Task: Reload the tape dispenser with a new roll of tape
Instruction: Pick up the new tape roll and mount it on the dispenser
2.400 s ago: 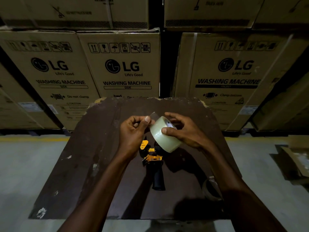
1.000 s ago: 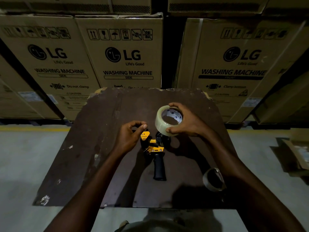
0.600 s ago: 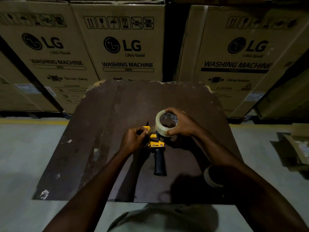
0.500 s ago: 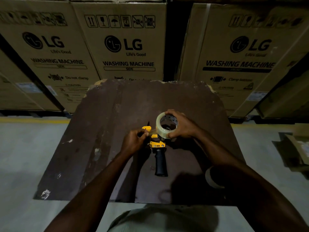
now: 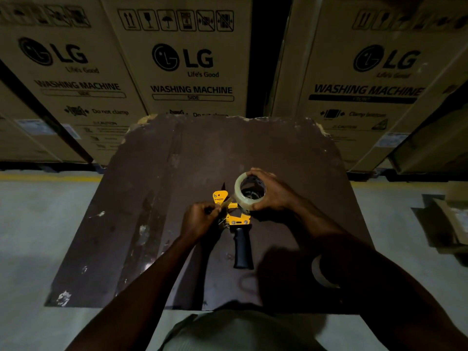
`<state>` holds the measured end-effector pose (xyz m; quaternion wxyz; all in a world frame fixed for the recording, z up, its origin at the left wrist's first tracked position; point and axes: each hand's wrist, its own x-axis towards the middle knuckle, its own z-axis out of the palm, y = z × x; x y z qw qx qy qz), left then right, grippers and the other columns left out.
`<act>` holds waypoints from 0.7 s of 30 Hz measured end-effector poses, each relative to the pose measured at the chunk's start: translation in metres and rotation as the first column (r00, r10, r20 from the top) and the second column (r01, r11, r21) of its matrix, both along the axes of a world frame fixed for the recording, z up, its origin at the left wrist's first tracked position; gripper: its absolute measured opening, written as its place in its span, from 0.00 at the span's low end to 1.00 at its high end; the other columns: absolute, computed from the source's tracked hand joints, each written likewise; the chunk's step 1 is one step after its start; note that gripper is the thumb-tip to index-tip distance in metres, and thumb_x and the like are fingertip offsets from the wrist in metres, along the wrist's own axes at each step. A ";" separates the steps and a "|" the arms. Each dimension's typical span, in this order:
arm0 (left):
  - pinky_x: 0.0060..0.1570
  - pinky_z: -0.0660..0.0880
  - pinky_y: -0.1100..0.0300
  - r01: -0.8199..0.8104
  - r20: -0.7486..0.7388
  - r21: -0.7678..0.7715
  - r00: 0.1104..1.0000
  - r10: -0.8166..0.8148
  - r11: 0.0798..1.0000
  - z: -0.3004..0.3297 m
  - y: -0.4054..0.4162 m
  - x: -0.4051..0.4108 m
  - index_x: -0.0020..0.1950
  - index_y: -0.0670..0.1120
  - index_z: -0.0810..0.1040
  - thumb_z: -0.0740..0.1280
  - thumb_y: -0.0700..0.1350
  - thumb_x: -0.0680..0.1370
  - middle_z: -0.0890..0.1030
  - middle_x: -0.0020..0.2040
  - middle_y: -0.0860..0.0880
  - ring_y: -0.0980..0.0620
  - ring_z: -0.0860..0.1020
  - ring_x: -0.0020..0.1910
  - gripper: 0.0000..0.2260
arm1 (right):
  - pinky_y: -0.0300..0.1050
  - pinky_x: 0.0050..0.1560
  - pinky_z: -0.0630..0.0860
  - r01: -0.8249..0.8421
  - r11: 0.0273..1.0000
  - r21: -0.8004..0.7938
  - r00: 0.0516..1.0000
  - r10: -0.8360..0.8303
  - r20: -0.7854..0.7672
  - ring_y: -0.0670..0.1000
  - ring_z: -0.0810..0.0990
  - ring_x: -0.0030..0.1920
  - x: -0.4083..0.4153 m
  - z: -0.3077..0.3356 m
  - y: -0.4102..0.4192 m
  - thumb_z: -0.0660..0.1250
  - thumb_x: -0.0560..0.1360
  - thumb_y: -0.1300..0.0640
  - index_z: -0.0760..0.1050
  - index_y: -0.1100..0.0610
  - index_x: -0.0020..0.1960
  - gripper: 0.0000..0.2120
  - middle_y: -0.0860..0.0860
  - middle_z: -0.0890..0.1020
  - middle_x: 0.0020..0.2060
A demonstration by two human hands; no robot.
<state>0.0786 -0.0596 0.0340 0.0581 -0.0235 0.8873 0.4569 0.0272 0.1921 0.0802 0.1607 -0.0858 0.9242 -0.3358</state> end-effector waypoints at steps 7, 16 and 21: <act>0.27 0.67 0.70 -0.022 0.024 -0.026 0.999 0.023 0.999 -0.012 -0.002 0.002 0.36 0.52 0.85 0.72 0.49 0.75 0.80 0.27 0.60 0.67 0.75 0.27 0.07 | 0.41 0.57 0.72 -0.025 0.999 0.025 1.000 0.024 0.020 0.53 0.65 0.74 0.001 -0.010 -0.007 0.82 0.58 0.44 0.60 0.41 0.76 0.52 0.46 0.62 0.79; 0.35 0.73 0.64 -0.007 0.095 -0.041 0.995 0.011 0.999 -0.019 -0.005 0.001 0.41 0.51 0.86 0.72 0.50 0.75 0.85 0.35 0.56 0.62 0.80 0.33 0.06 | 0.53 0.69 0.69 -0.051 0.992 0.117 0.999 0.053 -0.009 0.53 0.63 0.76 -0.002 -0.012 -0.014 0.80 0.58 0.41 0.59 0.43 0.77 0.52 0.46 0.61 0.79; 0.40 0.73 0.60 -0.097 -0.041 -0.059 0.995 0.095 0.993 0.011 -0.005 -0.007 0.46 0.49 0.83 0.64 0.55 0.78 0.83 0.40 0.51 0.54 0.80 0.39 0.13 | 0.54 0.69 0.69 -0.076 0.983 0.166 0.997 0.080 -0.015 0.53 0.62 0.76 -0.002 -0.014 -0.014 0.80 0.60 0.42 0.58 0.43 0.77 0.51 0.45 0.60 0.80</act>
